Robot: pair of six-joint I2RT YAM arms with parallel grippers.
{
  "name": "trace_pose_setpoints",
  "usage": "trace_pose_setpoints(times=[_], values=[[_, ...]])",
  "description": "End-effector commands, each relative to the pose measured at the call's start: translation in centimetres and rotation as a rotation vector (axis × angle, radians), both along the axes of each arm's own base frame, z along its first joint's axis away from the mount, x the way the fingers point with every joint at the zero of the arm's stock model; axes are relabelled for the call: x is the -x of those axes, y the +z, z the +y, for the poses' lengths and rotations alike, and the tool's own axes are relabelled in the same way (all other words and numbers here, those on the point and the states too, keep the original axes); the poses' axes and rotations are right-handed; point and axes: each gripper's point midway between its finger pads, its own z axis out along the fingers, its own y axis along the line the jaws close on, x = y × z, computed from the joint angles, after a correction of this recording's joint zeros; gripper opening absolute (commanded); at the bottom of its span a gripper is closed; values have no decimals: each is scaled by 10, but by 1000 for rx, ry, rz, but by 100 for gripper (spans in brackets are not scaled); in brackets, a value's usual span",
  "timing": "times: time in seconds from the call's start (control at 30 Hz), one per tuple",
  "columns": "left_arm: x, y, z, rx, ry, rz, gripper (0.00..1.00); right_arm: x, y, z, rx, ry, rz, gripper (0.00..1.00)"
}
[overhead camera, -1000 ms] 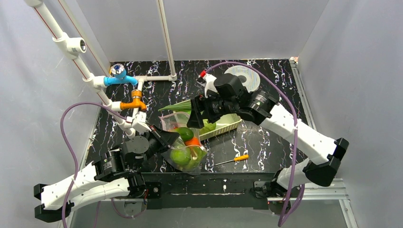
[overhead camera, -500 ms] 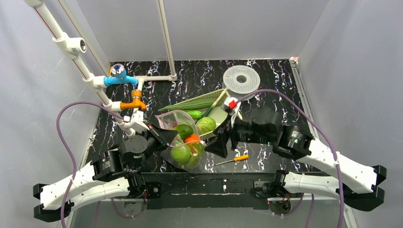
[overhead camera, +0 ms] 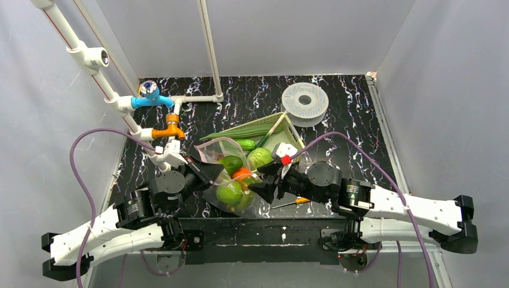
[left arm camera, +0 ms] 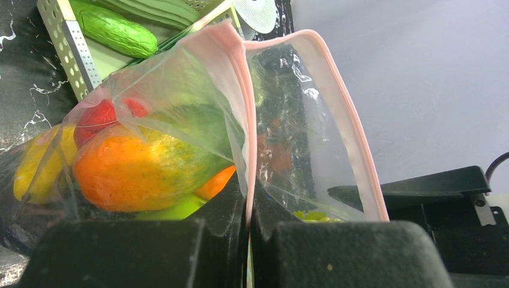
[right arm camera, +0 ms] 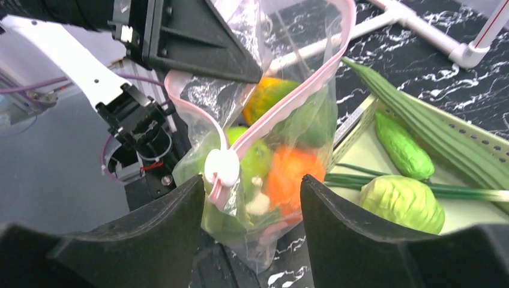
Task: Place the food in the zip-top bag and seal the zipper
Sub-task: Adjust the zipper food storage bag at the center of the board.
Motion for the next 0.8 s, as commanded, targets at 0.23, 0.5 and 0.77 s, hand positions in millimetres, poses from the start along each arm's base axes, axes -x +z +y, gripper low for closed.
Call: trace_pose_setpoints(times=[0.23, 0.5, 0.77], values=[[-1, 15, 14, 34, 39, -28, 0, -2, 36, 6, -163, -4, -50, 43], [1, 14, 15, 38, 33, -27, 0, -2, 35, 6, -188, -3, -36, 16], [17, 71, 17, -45, -161, -335, 25, 0, 36, 10, -183, 65, -8, 1]])
